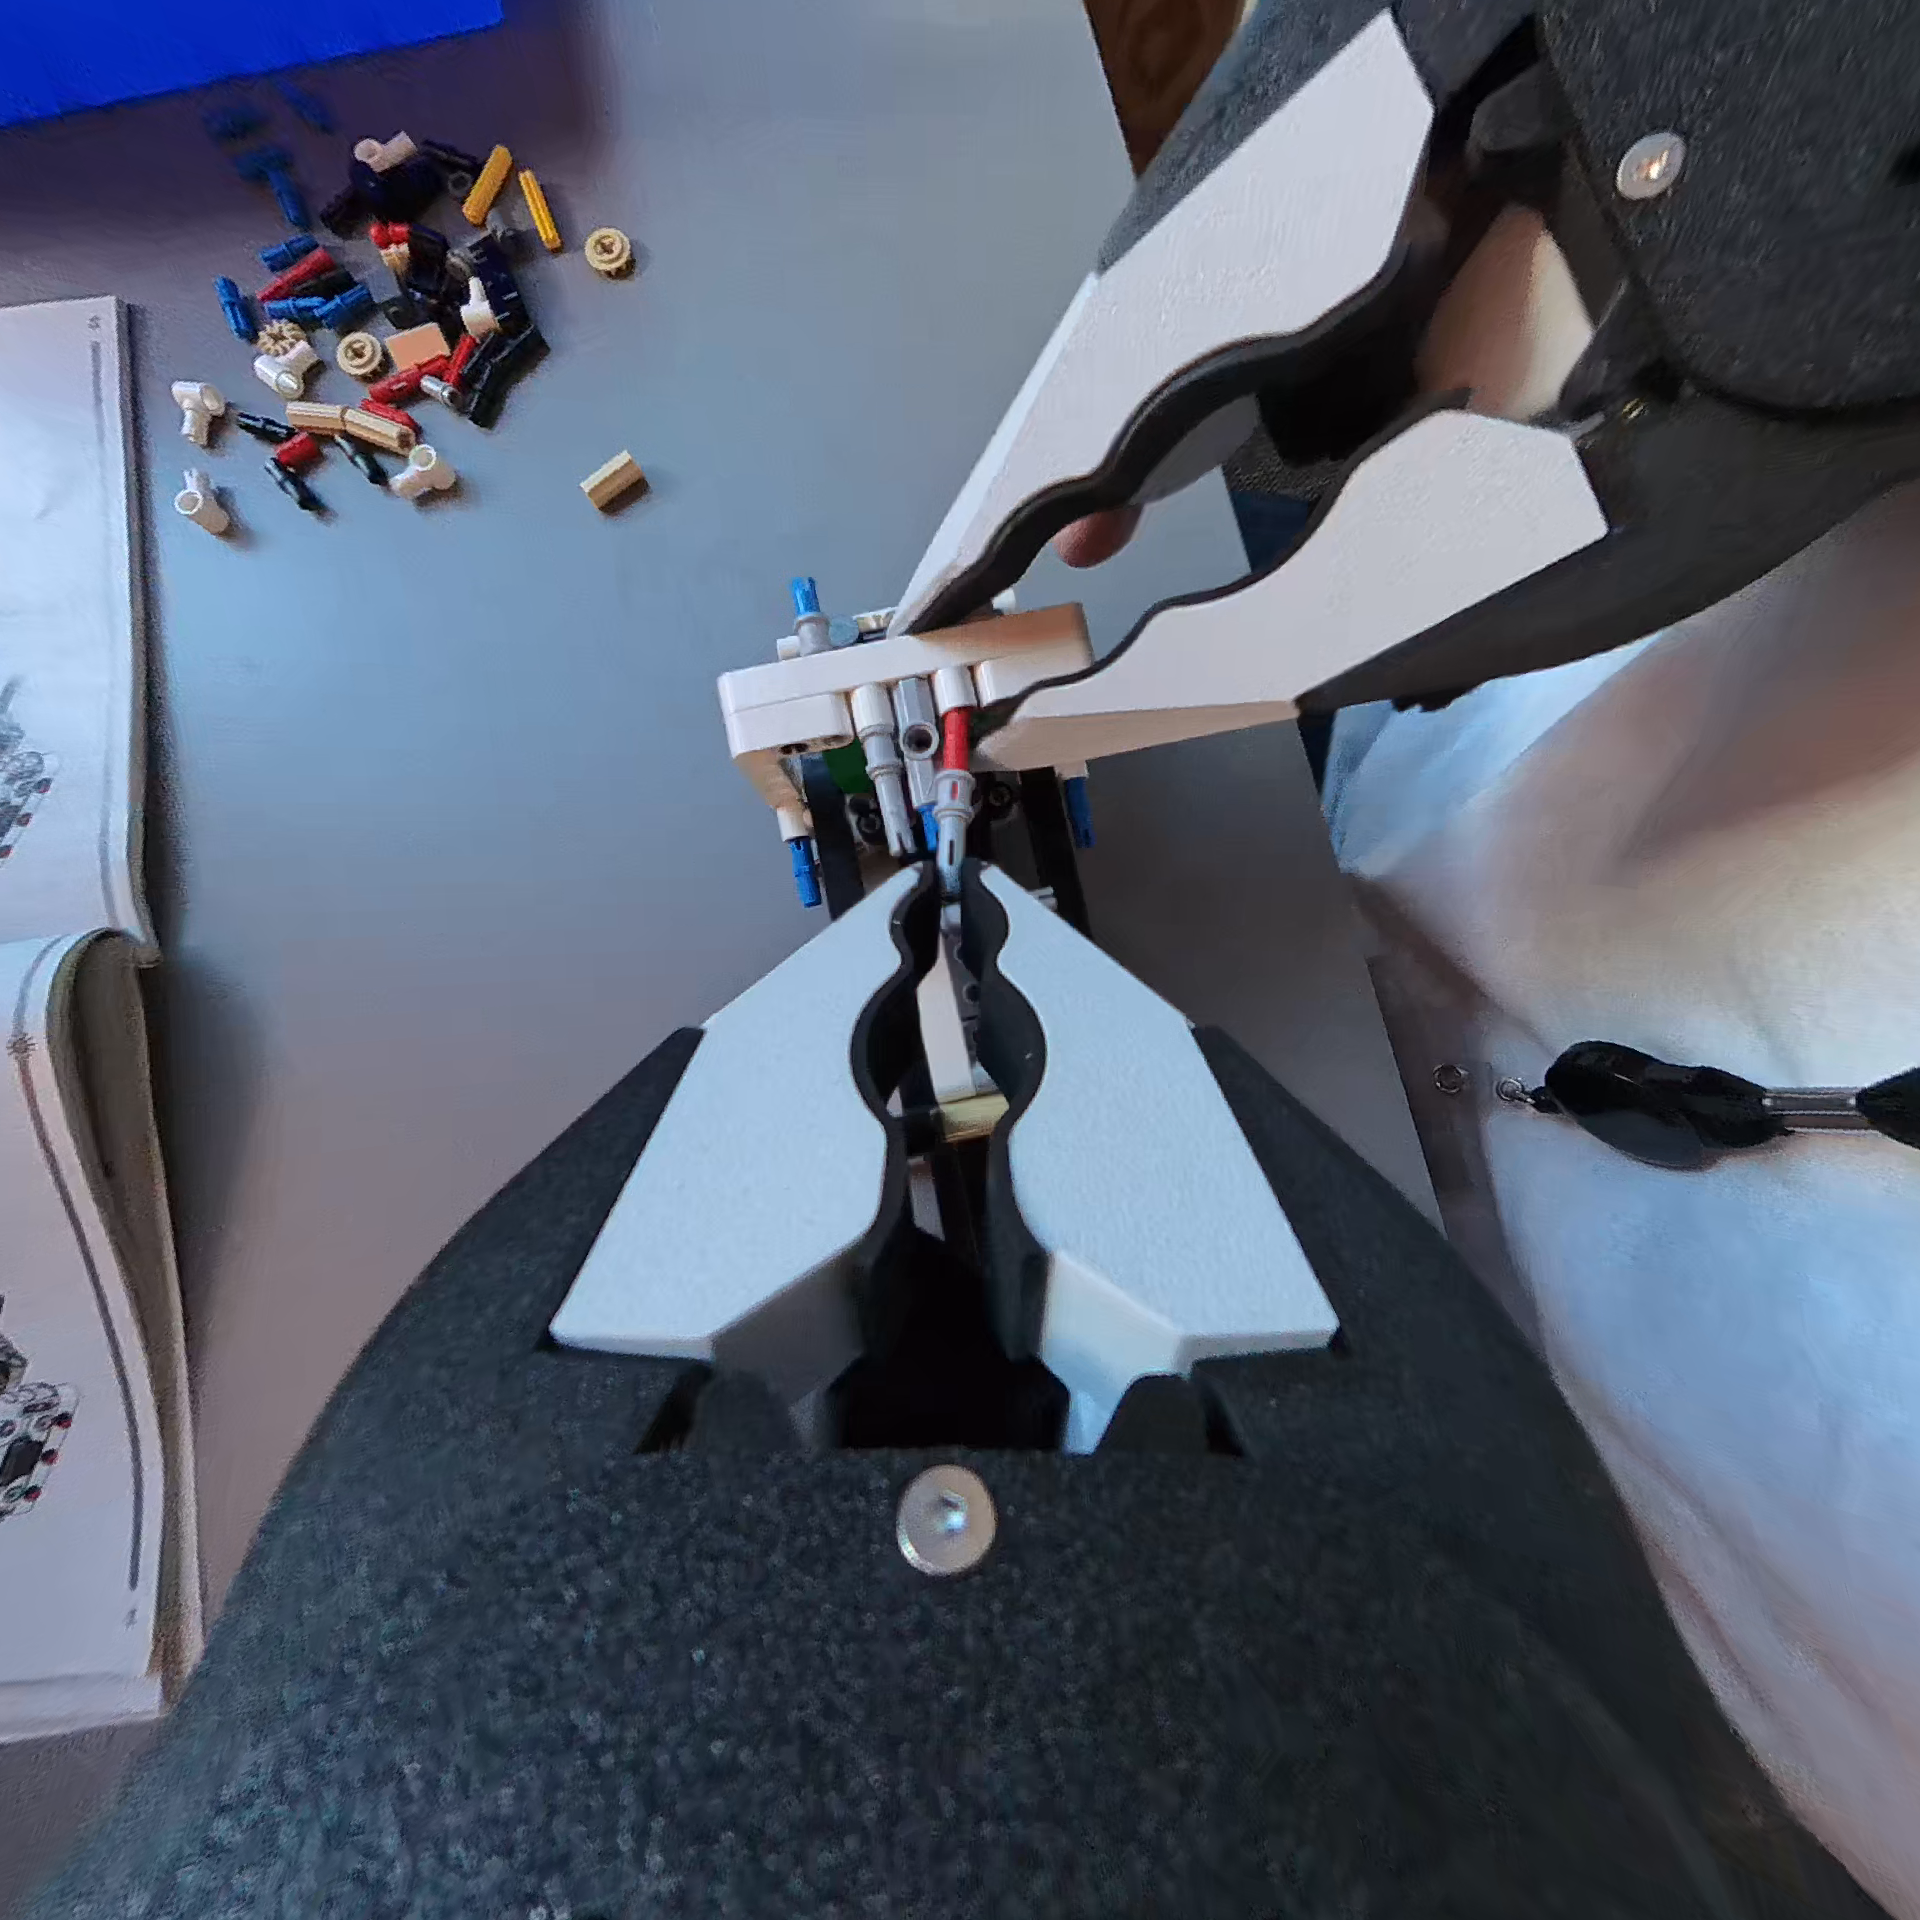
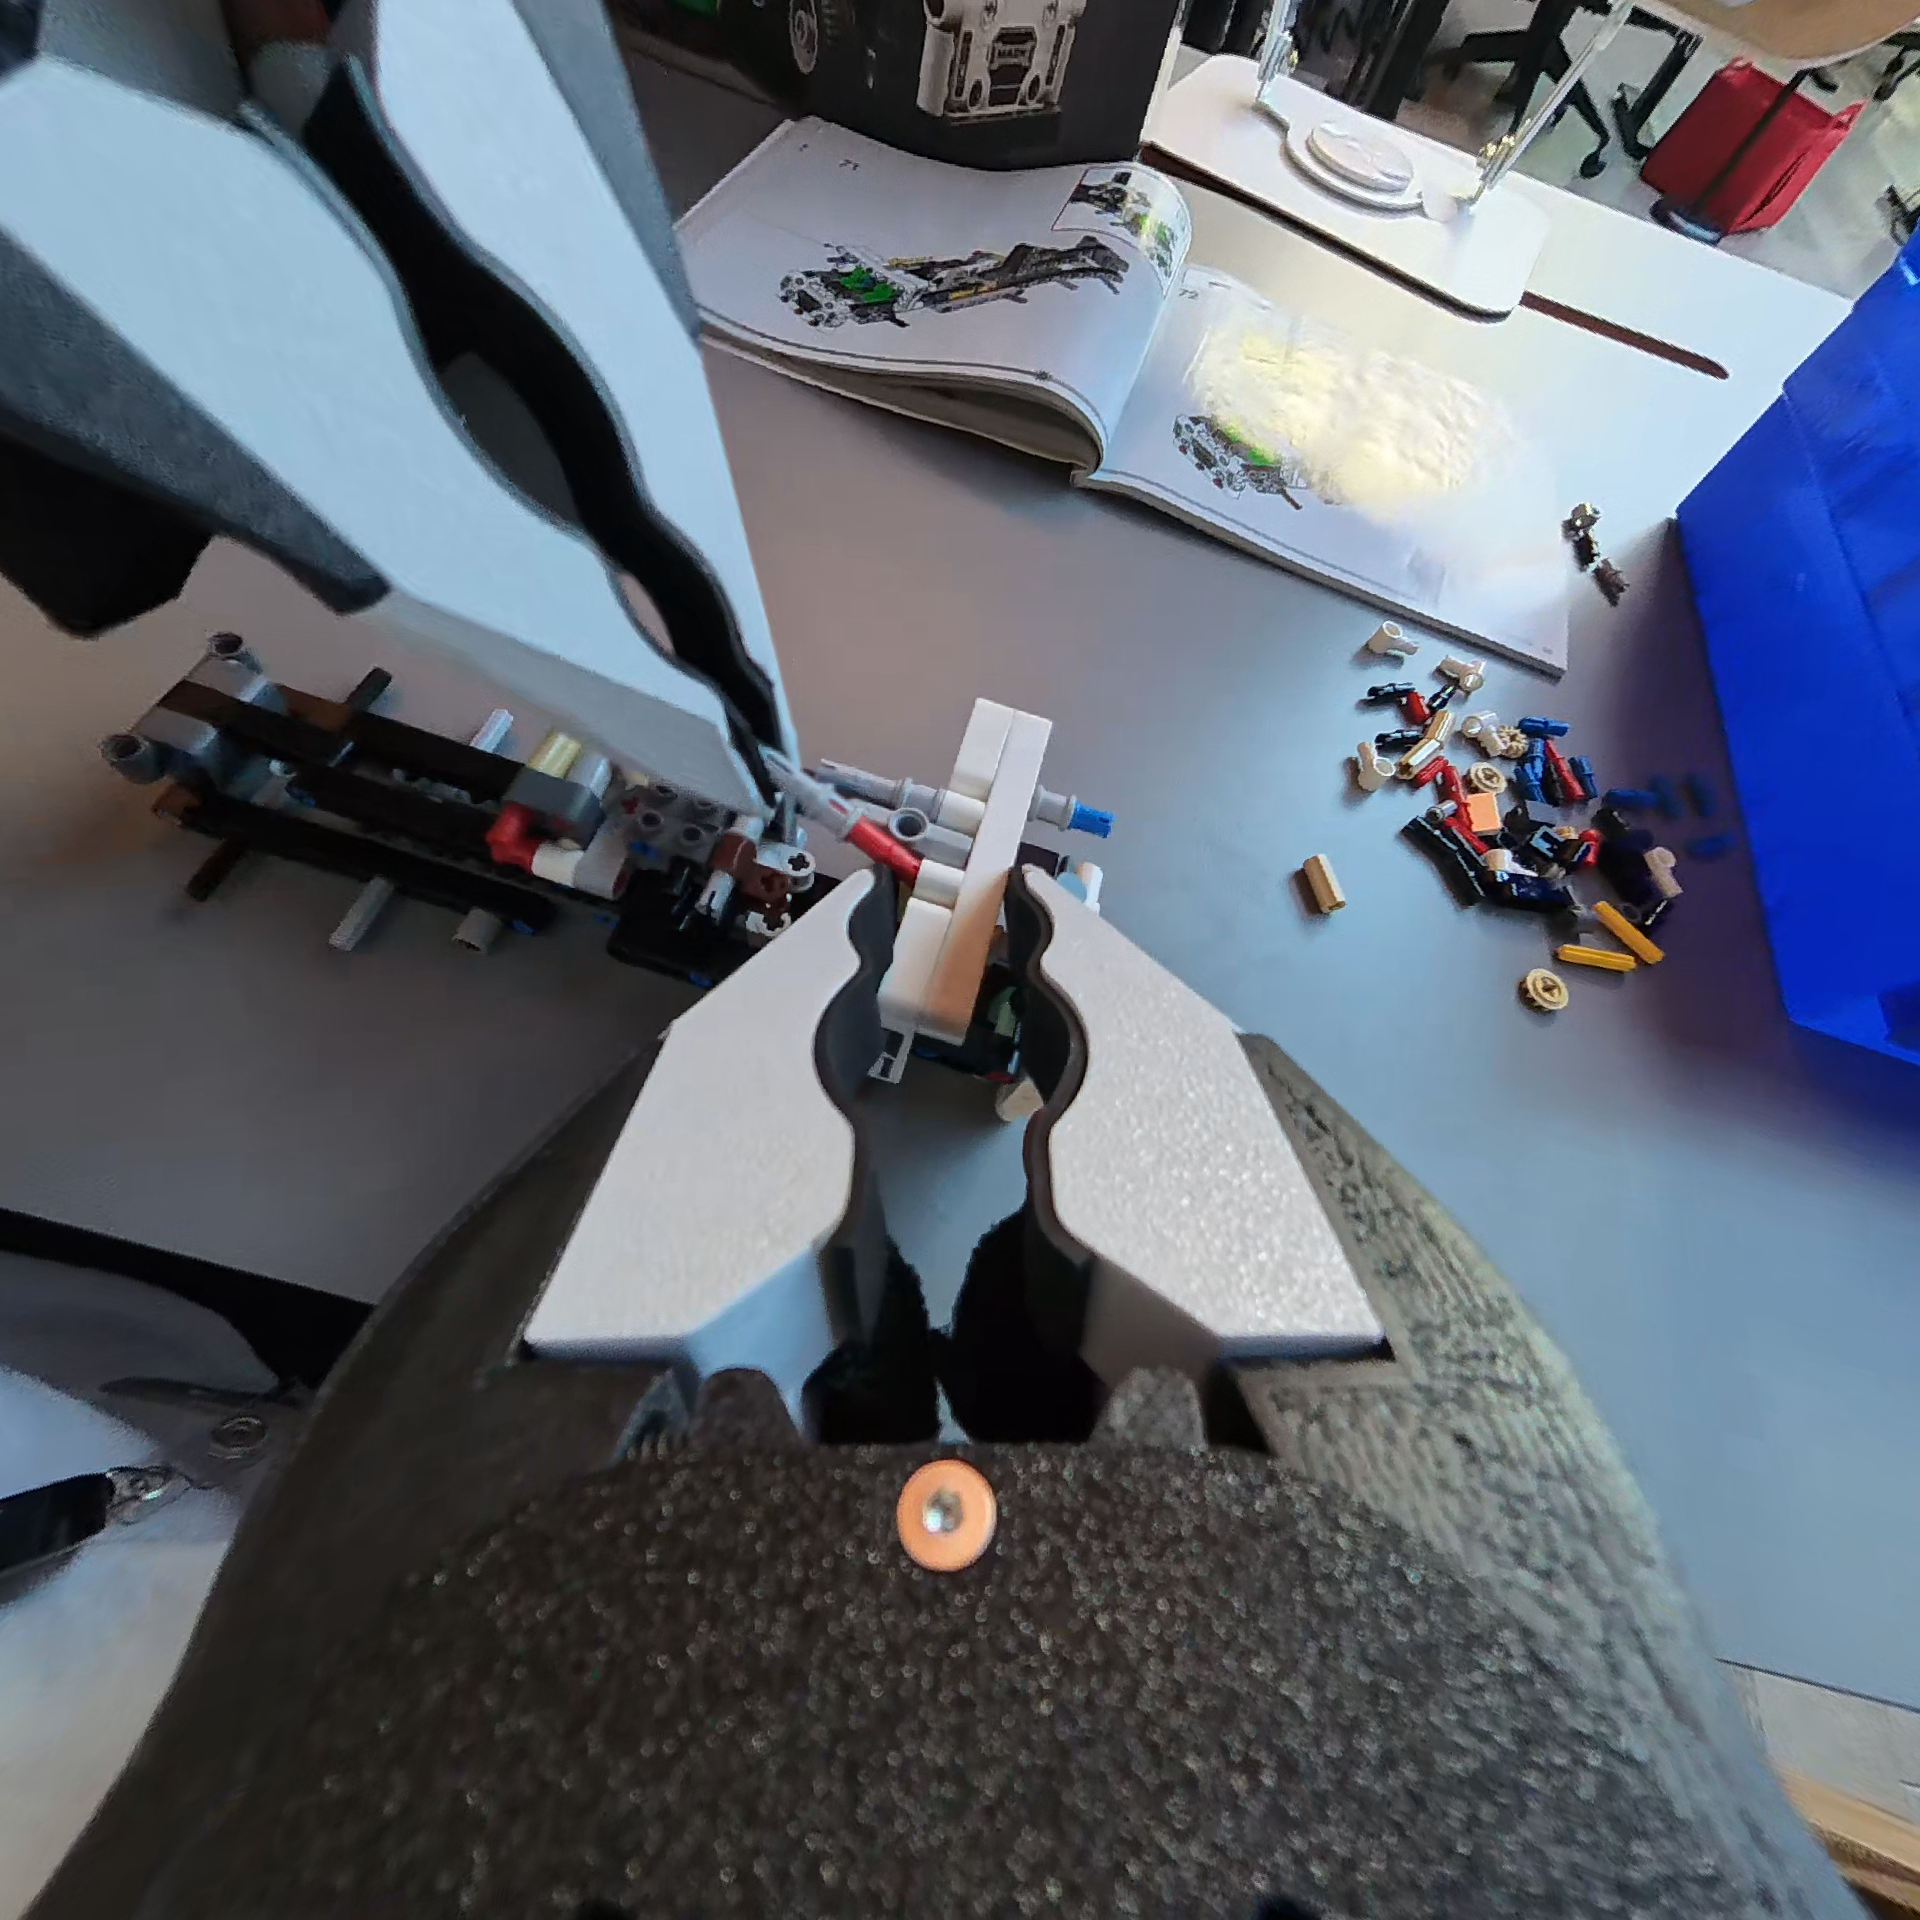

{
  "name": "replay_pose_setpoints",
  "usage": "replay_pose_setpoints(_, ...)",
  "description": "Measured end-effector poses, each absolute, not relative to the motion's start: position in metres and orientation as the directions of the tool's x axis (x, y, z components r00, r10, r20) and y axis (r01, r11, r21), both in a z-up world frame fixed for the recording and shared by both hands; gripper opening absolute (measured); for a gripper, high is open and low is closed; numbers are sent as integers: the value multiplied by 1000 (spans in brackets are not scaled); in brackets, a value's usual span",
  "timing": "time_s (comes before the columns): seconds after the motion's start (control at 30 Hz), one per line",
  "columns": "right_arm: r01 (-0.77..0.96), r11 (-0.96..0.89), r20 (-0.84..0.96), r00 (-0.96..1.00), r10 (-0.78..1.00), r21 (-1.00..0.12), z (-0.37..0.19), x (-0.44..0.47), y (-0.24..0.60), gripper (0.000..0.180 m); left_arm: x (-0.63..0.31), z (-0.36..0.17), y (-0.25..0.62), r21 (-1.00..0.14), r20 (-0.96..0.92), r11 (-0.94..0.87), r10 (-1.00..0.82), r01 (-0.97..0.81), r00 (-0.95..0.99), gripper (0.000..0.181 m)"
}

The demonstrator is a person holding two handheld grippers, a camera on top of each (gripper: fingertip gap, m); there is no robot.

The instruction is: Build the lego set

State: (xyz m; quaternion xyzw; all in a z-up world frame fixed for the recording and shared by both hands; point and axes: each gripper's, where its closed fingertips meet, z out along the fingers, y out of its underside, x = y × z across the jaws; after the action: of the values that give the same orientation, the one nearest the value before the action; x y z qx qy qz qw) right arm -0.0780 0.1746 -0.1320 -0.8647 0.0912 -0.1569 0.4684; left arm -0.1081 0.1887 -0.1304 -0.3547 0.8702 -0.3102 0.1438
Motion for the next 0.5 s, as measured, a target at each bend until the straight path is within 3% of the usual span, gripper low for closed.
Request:
replay_pose_setpoints(0.2,-14,-550,183,936,-301,-835,-132,-79,175,21,-111,-134,186,-651,-13,499,-760,-572,-649,1)
replay_pose_setpoints(0.37,-12,-568,129,970,-206,-823,-133,-88,173,40,-112,-139,183,-654,2,461,-792,-600,-611,0)
replay_pose_setpoints(0.5,28,-571,180,961,-212,-820,-133,-80,168,29,-108,-140,179,-678,41,425,-793,-600,-608,0)
